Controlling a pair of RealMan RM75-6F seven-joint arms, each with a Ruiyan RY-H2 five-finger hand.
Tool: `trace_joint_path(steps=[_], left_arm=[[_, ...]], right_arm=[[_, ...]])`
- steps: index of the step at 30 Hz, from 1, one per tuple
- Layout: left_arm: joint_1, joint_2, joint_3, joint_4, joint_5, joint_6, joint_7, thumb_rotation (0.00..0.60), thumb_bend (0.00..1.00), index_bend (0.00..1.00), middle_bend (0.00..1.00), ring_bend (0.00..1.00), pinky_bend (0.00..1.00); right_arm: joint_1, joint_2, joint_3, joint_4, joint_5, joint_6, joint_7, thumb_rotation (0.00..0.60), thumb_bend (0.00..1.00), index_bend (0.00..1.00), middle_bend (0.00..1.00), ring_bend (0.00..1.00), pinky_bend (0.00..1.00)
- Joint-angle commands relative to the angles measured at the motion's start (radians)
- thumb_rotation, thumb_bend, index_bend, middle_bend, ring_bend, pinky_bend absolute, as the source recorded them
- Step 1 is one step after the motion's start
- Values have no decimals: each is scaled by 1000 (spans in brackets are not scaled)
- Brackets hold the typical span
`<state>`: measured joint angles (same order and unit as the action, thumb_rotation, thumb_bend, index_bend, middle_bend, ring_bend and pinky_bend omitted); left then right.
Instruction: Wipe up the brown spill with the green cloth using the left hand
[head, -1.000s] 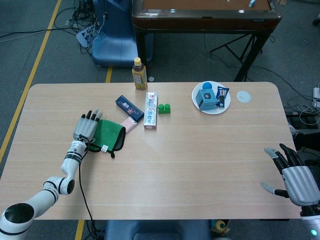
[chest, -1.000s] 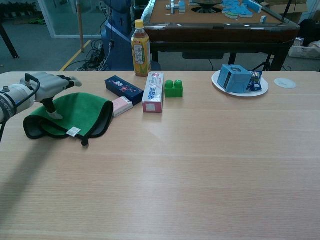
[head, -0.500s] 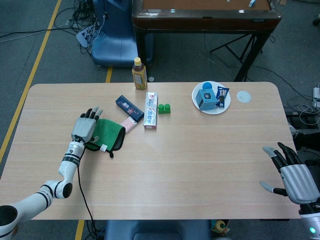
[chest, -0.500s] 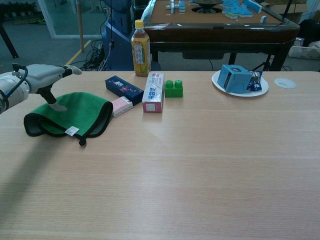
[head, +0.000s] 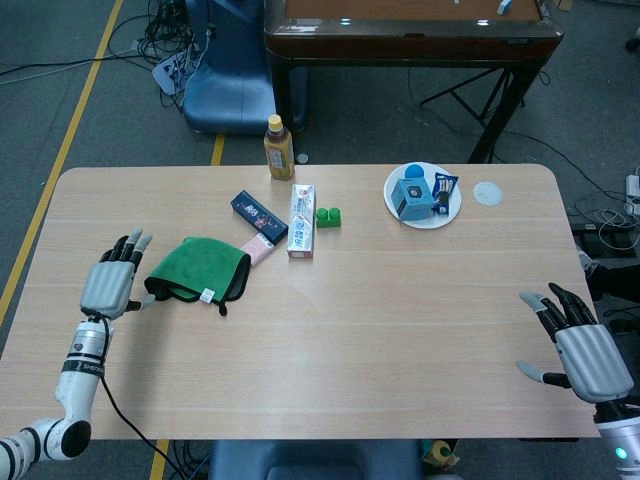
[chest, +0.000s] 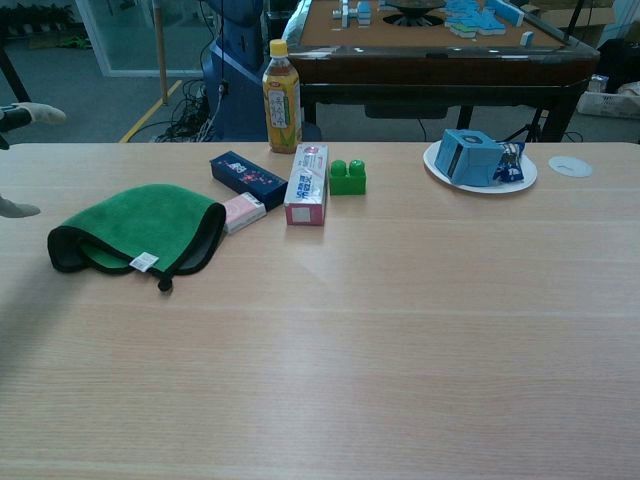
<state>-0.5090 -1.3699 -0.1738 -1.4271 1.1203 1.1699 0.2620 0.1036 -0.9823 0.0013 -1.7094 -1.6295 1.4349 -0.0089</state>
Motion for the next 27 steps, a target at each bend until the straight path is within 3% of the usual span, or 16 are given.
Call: trace_joint_path(steps=[1,16,27], left_arm=[[66,51,32,-77,9,69,1,600,171,0,0,0,170],[343,157,148,-269,124,401,-16,600,171,0,0,0,170],[443,177,185,-316,197,490,-3,600,171,0,0,0,170]], right_arm=[[10,-5,1,11,-4,-11,8,600,178,84,202,42,91],[55,-41,-12,70,-92,-15,86,600,179,86,214,51,91],[68,-51,-16,65,-88,-24,70,600,179,86,214,52,91]])
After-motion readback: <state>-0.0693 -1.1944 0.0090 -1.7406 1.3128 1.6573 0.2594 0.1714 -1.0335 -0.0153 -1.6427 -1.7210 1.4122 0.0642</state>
